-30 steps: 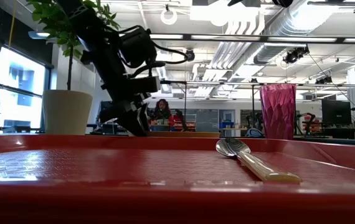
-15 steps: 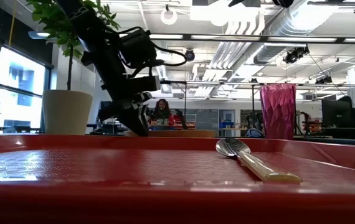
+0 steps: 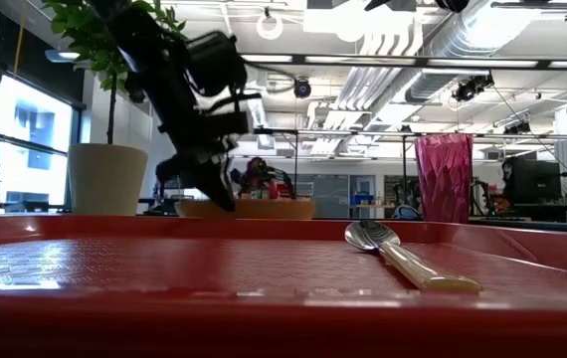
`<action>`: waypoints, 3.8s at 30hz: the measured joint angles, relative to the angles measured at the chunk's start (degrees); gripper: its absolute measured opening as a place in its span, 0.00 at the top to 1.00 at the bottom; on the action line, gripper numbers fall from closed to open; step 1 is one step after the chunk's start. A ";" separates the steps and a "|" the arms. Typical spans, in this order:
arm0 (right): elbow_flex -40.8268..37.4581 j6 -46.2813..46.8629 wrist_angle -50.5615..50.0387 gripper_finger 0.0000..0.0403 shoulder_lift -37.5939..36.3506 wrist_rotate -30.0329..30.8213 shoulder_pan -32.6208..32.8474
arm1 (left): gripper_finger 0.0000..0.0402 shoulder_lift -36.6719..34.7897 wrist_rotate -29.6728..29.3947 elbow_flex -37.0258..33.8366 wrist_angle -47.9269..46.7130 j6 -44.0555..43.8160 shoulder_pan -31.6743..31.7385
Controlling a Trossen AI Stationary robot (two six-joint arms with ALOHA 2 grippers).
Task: Pick and place plate/cup/fork/spoon on tray
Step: Put the light orange plate at the center of the orange tray
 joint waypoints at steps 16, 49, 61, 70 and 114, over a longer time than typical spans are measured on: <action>0.00 1.25 -0.36 0.73 0.02 0.34 0.00 | 1.00 -16.24 -5.97 0.05 -9.34 -13.53 -12.73; 0.00 2.49 -3.34 0.73 0.02 -2.15 0.02 | 0.99 -18.20 -3.97 0.10 -12.08 -7.50 -44.76; 0.00 1.99 -3.87 0.73 0.02 -2.84 0.07 | 0.99 -11.18 -6.23 0.11 -9.94 -9.52 -51.57; 0.00 1.07 -4.64 0.73 0.02 -2.84 0.07 | 0.99 -7.88 -5.63 0.11 -8.86 -9.43 -54.75; 0.00 1.07 -5.29 0.73 0.02 -4.98 0.07 | 0.99 -0.79 -8.08 0.16 -10.63 4.12 -58.62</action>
